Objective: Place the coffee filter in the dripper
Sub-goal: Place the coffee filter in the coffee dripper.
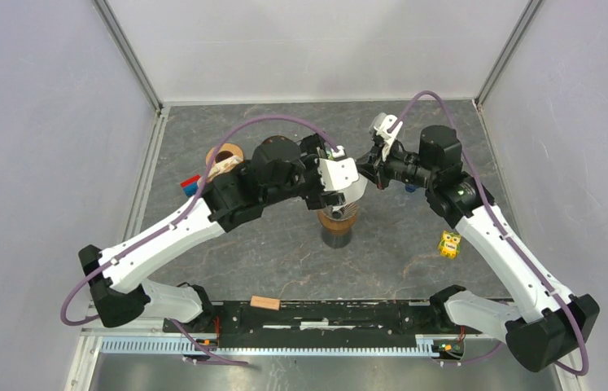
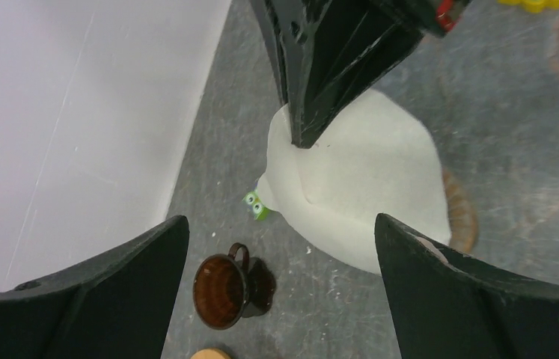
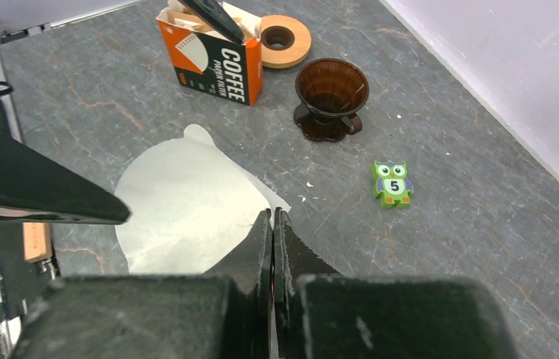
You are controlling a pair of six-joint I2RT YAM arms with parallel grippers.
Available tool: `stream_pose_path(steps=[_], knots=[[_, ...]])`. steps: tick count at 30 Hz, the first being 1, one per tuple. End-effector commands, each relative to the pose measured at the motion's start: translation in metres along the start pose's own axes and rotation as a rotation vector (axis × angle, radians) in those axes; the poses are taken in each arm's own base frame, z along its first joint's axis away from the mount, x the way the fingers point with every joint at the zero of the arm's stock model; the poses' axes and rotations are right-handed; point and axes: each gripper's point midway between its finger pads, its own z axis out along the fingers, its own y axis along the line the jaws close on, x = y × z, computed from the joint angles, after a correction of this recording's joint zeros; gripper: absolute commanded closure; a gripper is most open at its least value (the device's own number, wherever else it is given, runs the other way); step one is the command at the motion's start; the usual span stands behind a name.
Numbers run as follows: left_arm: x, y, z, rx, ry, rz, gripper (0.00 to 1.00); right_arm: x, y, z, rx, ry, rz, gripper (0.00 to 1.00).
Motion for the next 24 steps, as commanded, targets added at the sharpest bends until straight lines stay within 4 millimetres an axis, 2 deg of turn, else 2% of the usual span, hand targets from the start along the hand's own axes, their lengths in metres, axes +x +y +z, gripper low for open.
stream_pose_path(steps=[1,5,11,18,24], knots=[[-0.031,-0.019,-0.035,0.195,-0.061,-0.102,0.0,-0.019,0.01,-0.012,-0.06,0.034,-0.01,1.0],[-0.039,-0.023,-0.052,0.288,-0.083,-0.144,0.0,-0.015,0.017,-0.018,-0.094,0.092,-0.002,1.0],[-0.035,-0.016,-0.065,0.315,-0.105,-0.208,0.0,0.007,0.026,-0.015,-0.16,0.17,0.042,1.0],[-0.022,-0.015,-0.064,0.294,-0.092,-0.228,0.0,0.013,0.026,-0.008,-0.184,0.201,0.078,1.0],[-0.011,-0.017,-0.054,0.277,-0.07,-0.235,0.0,0.023,0.018,0.003,-0.174,0.244,0.118,1.0]])
